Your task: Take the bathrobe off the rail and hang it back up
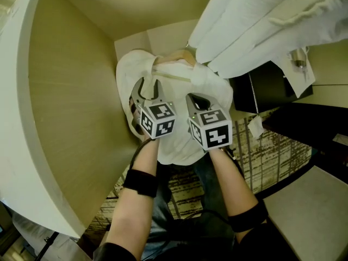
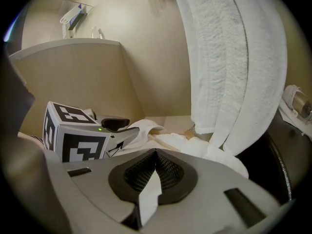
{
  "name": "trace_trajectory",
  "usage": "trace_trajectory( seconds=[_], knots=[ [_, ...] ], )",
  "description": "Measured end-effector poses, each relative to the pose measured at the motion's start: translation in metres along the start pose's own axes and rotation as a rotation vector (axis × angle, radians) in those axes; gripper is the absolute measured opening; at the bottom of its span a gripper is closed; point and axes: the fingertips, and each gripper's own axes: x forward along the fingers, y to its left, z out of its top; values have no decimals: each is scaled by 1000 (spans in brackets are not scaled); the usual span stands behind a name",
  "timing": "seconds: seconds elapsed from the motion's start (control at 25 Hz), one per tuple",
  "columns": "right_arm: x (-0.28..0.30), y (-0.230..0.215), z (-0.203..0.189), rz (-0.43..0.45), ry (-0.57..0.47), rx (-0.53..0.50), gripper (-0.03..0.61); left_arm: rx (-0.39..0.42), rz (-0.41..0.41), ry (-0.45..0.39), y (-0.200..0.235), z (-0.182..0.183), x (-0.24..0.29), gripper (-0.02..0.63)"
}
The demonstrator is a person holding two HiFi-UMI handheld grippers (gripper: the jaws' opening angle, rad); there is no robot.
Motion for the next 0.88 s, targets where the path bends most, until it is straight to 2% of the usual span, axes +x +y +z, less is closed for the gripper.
trace_trajectory(
  seconds=[0.16, 0.4, 0.72, 0.88],
  knots=[
    [-21, -1, 14, -14, -7, -3, 17, -15, -13, -2, -1, 20, -27, 7],
    [-85, 18, 65, -26, -28, -1, 17, -84, -118, -10, 2, 84, -101, 2],
    [-197, 50, 149, -31, -123, -25, 17, -172, -244, -55, 21, 208, -216, 2],
    [-250, 66, 175, -26, -160, -27, 17, -164, -278, -86, 48, 260, -272, 2]
  ],
)
